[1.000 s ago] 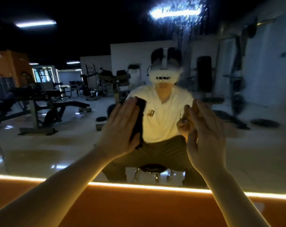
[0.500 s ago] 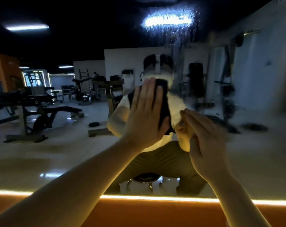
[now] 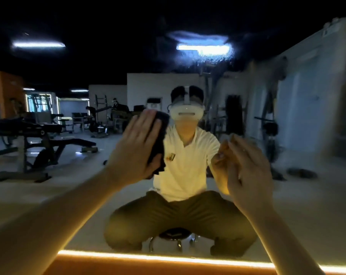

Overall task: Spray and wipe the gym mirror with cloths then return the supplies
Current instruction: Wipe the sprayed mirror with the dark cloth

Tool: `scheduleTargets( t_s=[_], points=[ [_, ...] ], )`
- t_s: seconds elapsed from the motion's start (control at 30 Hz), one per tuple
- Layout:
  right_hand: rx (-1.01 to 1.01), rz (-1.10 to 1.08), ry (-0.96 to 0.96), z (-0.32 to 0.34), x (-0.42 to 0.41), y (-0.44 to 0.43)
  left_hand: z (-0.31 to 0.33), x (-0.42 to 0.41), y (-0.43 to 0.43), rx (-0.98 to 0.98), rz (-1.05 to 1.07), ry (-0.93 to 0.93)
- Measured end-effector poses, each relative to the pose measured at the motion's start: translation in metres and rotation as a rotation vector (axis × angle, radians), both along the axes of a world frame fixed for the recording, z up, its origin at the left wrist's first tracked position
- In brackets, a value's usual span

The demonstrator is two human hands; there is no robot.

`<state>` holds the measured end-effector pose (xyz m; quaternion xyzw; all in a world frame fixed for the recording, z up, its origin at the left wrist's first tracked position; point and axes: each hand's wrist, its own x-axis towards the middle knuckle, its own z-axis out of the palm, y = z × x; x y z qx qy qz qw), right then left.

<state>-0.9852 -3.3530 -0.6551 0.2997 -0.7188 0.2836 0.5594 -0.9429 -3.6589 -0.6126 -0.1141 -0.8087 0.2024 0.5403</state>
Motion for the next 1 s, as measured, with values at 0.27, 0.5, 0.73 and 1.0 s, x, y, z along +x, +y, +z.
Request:
scheduleTargets(
  t_s=[0.27,0.5,0.73,1.0],
  points=[
    [0.174,-0.343,-0.065,0.086,-0.011,0.017,0.043,0.019,-0.027,0.418,0.028,0.136],
    [0.139,-0.292,-0.036,0.081,-0.014,0.018,0.048,-0.024,0.068,0.235,-0.030,0.077],
    [0.182,-0.182,-0.048,0.090,-0.005,0.036,0.061,-0.053,0.174,0.037,-0.117,-0.008],
    [0.207,-0.195,0.035,0.124,-0.007,0.047,0.087,-0.034,0.096,-0.108,-0.059,0.002]
  ],
)
